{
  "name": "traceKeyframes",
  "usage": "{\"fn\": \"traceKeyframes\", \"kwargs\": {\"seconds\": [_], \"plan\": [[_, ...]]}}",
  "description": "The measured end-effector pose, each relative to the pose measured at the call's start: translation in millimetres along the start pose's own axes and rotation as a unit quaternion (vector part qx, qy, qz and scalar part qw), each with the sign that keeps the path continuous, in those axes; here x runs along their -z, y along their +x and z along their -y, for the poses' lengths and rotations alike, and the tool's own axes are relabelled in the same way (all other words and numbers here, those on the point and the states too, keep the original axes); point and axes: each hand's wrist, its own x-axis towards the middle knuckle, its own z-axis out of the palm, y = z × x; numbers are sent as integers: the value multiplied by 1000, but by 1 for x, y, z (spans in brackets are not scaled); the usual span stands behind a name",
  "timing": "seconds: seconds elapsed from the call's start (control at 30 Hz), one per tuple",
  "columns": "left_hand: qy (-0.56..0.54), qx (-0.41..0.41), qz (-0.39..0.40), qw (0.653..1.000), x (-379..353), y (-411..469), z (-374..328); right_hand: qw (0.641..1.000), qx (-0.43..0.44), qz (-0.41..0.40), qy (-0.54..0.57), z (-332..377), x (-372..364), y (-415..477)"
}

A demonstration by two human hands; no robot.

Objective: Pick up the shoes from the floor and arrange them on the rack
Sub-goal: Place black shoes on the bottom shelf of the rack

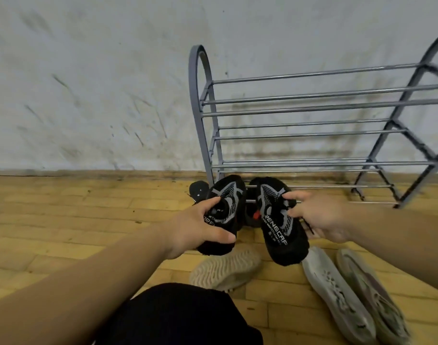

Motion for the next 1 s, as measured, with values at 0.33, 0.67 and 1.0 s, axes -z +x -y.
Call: {"fn": "traceKeyframes", "kwargs": {"seconds": [0.33, 0.67, 1.0], "plan": [[63, -65, -82, 993, -32, 121, 15, 996, 45, -66, -42, -10, 5, 88], [245, -84, -194, 946, -21, 242, 27, 964, 140, -169, -148, 2, 0, 194], [386, -97, -164, 903, -22, 237, 49, 921, 190, -164, -298, -59, -1, 190]]}}
